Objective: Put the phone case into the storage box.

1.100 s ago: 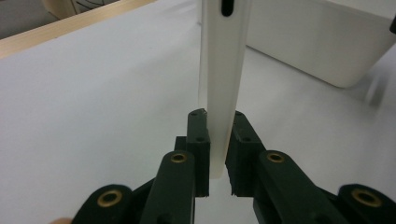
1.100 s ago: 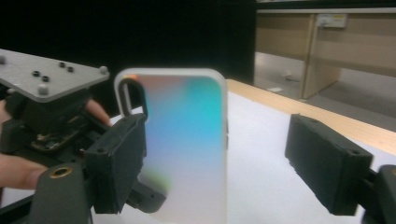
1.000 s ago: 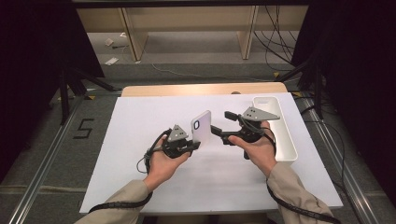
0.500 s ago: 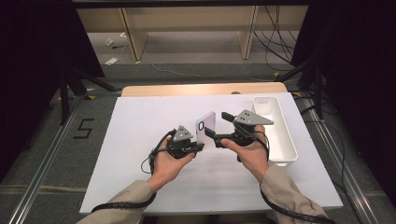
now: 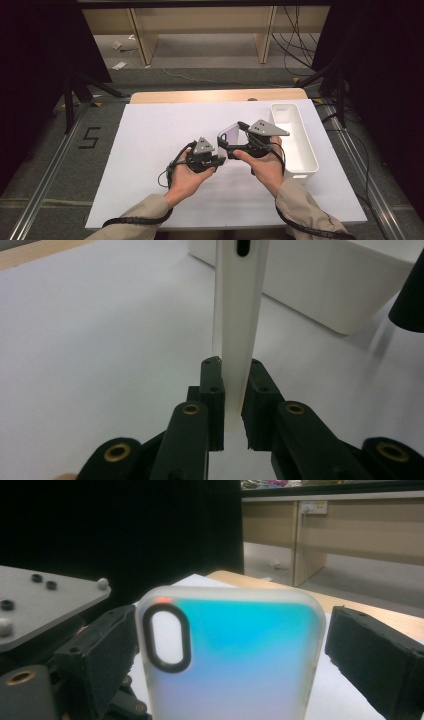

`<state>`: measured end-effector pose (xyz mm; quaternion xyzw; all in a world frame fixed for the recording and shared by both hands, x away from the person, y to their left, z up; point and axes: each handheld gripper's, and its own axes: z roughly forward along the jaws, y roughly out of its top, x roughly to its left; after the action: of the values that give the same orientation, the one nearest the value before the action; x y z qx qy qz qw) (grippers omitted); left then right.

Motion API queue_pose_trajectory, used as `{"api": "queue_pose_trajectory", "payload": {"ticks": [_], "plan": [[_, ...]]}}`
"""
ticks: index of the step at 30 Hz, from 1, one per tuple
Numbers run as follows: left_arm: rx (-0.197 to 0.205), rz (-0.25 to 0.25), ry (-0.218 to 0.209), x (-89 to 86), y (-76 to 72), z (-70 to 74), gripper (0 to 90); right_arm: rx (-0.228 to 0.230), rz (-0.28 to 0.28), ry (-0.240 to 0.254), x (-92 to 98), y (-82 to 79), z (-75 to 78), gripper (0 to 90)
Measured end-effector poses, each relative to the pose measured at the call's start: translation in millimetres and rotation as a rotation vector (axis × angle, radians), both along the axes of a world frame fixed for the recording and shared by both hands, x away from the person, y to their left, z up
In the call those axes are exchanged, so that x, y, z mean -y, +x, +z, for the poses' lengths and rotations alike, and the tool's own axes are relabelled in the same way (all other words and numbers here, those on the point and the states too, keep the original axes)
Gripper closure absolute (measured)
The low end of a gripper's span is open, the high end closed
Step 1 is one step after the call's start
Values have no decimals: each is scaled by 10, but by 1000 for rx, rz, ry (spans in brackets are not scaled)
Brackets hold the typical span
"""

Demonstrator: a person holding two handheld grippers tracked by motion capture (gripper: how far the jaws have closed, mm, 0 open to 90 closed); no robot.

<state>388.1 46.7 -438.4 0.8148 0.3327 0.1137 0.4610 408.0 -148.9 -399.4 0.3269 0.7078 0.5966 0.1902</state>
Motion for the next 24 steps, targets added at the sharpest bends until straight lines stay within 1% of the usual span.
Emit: {"api": "queue_pose_trajectory", "payload": {"ticks": [4,15,24], "plan": [[3,-2,-1,28,-5,-1,806,1,-14,2,10,0,-1,92],[2,-6,-3,47,-8,-7,806,15,-15,8,-1,-16,-2,154],[7,-4,-2,38,-6,2,806,19,-11,-4,-17,-21,-16,173]]}}
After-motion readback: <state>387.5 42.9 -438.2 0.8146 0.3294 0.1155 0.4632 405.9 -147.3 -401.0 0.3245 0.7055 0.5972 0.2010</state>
